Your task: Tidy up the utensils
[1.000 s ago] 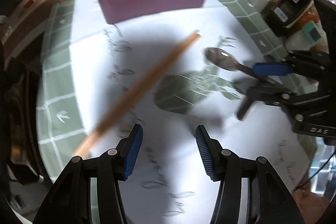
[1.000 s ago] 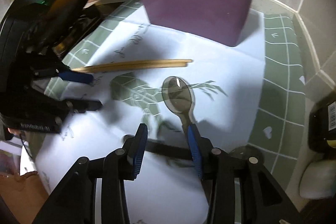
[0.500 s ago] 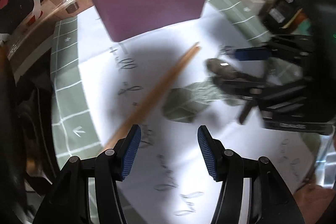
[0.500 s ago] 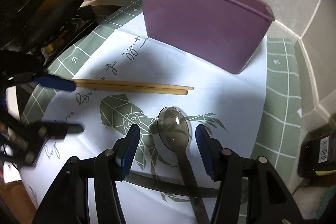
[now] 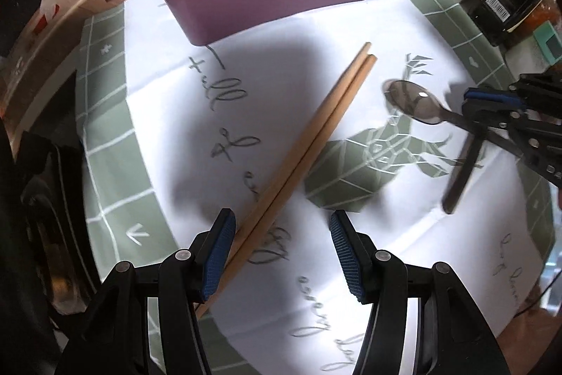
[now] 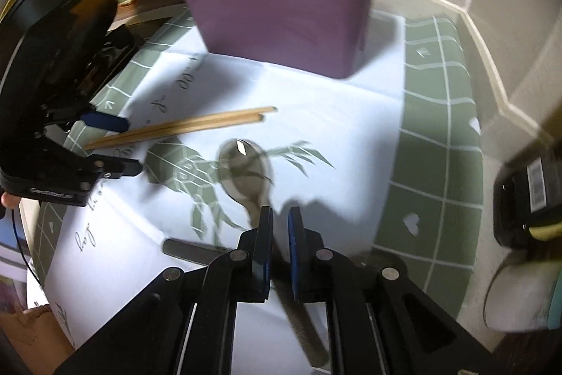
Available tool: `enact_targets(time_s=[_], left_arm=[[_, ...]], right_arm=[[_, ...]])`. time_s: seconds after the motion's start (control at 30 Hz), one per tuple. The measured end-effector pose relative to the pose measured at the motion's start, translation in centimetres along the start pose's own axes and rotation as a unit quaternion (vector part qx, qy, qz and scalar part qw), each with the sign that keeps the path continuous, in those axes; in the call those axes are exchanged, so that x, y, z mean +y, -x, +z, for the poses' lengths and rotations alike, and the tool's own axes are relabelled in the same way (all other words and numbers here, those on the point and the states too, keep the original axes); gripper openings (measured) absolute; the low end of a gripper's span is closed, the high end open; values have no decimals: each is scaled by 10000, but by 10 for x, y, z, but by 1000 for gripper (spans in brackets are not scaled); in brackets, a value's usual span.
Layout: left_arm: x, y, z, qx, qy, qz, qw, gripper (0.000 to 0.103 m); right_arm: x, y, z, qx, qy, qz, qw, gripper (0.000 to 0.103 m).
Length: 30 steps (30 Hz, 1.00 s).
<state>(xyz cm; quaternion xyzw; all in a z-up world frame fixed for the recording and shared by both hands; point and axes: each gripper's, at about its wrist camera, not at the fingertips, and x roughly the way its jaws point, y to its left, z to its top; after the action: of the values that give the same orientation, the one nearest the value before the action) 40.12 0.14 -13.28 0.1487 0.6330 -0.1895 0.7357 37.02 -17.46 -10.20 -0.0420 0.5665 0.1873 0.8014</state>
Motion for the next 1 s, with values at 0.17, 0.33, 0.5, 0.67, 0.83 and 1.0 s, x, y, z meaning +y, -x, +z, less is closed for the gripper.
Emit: enact_targets(time_s=[0.17, 0.33, 0.5, 0.67, 0.83, 1.0], left_arm=[[-20, 5, -6, 34, -128, -426, 9990, 58], [-36, 18, -6, -139, -283, -676, 9972, 58], [-28, 38, 5, -468, -497, -264, 9973, 57], [-11, 29, 10, -253, -503, -84, 9984, 57], [-21, 19, 14, -49, -611, -370, 9974, 44], [-16, 21, 25, -79, -403, -456, 9981, 43]], right_arm=[[-9, -4, -2, 74, -154, 74, 9998, 9], [-10, -4, -2, 62, -179, 109, 9998, 14], [-15, 7, -6, -99, -172, 42, 9998, 27], [-18, 10, -5, -136, -120, 13, 9998, 28], [-17, 11, -6, -165, -95, 42, 9998, 30], [-17, 14, -9, -180, -141, 78, 9997, 34]])
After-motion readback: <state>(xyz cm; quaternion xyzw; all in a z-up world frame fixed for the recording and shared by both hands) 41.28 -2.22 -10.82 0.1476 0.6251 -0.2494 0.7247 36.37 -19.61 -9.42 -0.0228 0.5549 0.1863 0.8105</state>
